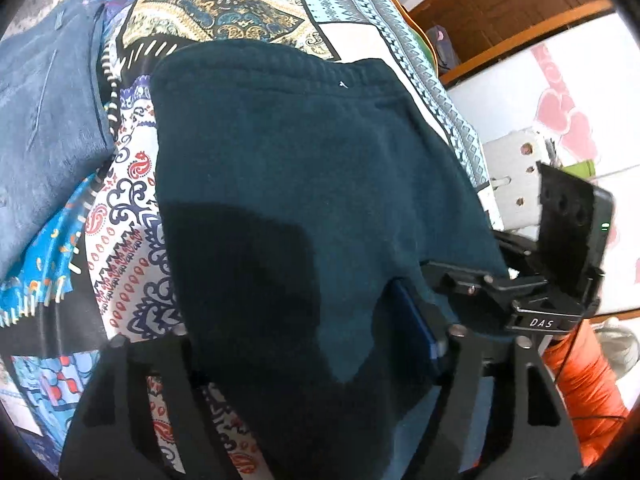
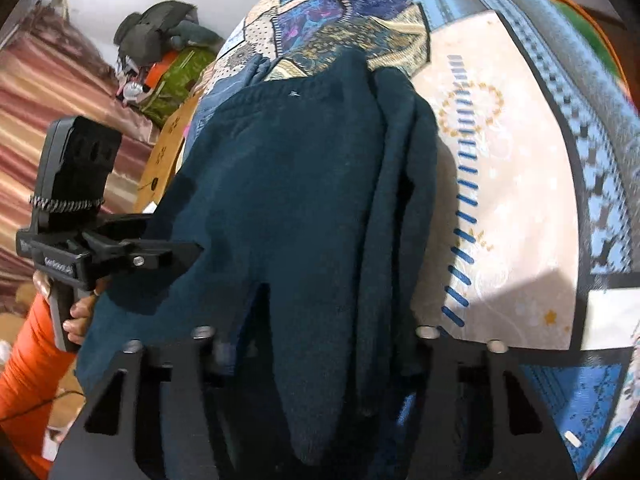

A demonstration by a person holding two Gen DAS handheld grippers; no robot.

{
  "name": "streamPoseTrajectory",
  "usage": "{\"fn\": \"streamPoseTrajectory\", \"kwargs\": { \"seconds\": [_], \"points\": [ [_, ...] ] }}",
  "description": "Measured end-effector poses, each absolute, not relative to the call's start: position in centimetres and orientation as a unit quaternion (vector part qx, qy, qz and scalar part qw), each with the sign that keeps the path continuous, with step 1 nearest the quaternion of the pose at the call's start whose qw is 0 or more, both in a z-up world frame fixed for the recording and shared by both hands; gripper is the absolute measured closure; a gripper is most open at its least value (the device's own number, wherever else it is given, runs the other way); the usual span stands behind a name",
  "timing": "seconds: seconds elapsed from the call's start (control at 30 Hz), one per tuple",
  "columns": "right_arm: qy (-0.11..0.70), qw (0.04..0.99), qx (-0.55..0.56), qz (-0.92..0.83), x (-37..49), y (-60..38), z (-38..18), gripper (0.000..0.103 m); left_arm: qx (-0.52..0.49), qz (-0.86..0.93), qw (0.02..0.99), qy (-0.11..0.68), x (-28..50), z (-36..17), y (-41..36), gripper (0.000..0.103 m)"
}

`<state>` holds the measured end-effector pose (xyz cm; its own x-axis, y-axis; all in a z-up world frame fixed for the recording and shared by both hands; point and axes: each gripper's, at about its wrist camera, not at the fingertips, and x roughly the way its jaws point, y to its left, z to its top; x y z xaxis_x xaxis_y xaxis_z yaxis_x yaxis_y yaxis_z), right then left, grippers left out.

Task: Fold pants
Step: 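Grasp the pants waistband with both tools and lift the pants up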

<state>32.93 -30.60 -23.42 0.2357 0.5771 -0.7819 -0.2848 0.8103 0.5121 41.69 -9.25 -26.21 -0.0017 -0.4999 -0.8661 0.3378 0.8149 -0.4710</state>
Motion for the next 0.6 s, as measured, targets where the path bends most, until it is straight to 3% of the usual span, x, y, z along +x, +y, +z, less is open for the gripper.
{"fn": "streamPoseTrajectory", "kwargs": {
  "seconds": [0.1,0.17,0.33,0.6],
  "points": [
    [0.539,0.790,0.089,0.278,32.5,-29.7,-22.2,0.074,-0.047,-0.298,0.714,0.632,41.0,-24.9,-9.4,0.061],
    [0.520,0.804,0.068,0.280,31.5,-29.3,-21.2,0.076,-0.027,-0.302,0.730,0.613,39.9,-23.2,-9.6,0.065],
    [0.448,0.847,0.028,0.286,29.1,-28.8,-17.2,0.077,0.034,-0.303,0.795,0.524,35.7,-17.1,-9.4,0.067],
    [0.337,0.890,0.007,0.306,30.0,-25.5,-8.8,0.078,0.038,-0.250,0.880,0.401,33.5,-7.6,-5.1,0.071]
  ]
}}
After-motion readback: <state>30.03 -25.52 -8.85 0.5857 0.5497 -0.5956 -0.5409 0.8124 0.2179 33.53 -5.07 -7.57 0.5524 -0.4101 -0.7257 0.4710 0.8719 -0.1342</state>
